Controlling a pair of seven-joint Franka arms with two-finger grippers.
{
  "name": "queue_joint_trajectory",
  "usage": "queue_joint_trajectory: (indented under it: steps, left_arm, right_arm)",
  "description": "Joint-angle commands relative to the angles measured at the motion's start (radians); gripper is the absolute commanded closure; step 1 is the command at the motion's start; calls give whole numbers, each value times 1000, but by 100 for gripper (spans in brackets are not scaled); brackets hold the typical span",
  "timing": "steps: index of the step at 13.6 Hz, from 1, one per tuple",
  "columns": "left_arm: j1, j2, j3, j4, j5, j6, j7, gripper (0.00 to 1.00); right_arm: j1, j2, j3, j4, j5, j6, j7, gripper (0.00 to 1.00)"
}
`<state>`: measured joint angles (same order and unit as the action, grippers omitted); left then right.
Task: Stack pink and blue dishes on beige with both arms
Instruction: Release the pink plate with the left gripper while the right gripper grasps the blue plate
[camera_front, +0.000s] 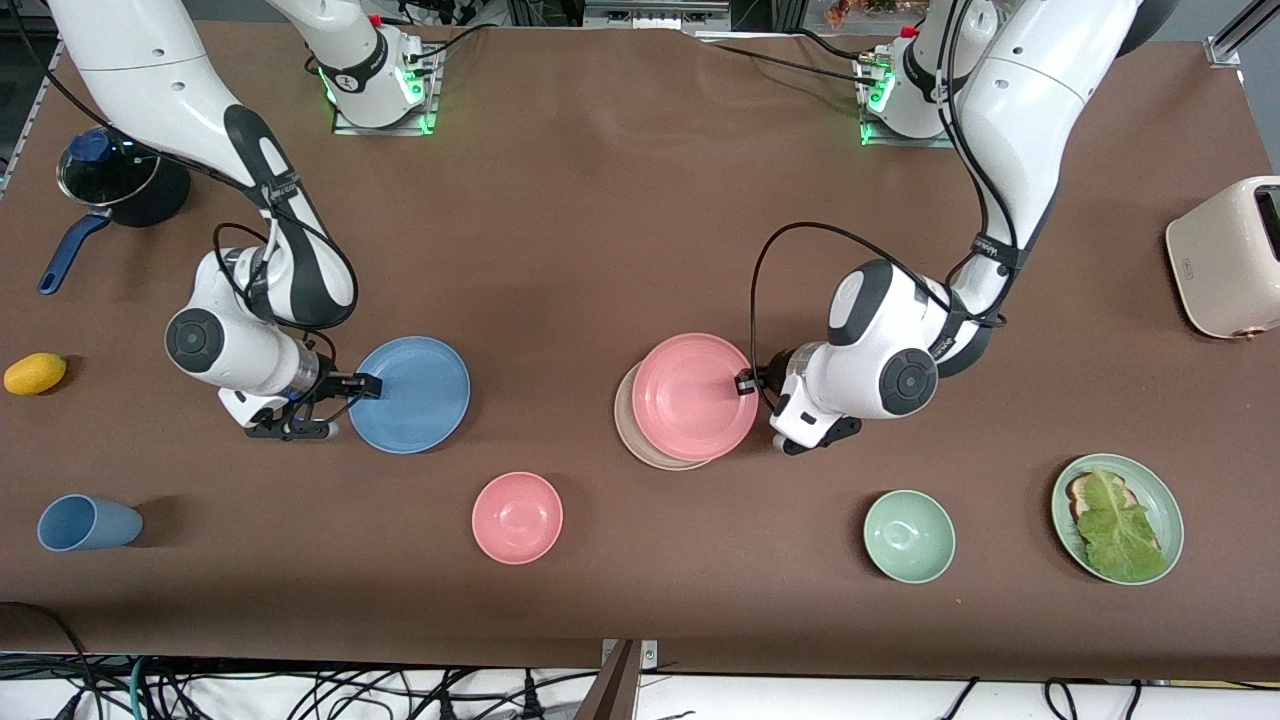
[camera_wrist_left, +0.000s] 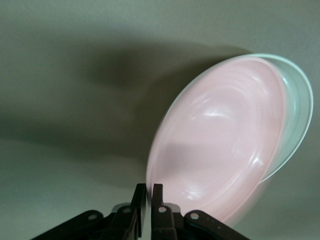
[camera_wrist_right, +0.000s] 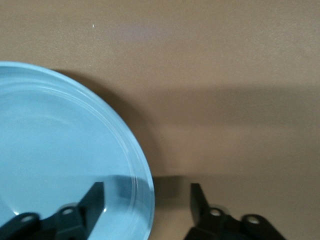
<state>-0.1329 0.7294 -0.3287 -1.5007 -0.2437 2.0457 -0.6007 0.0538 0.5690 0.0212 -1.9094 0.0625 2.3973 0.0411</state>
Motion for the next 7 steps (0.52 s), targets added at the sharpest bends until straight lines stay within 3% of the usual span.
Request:
queue_joint_trajectory:
  steps: [1,5,6,7]
  left_arm:
    - [-7,-4,10,51,52,-12,-5,0]
    - [48,-42,11,56,107,-85,4,0]
    - [77,-48,10,56,124,-113,7,0]
    - [100,-60,10,56,141,-146,9,0]
  right_arm:
    - [-6,-20,9,-28,7,17,8,38]
    - [-6,-20,11,-31,7,17,8,58]
    - [-6,-20,13,-31,7,17,7,68]
    - [-6,-20,16,-31,7,16,8,84]
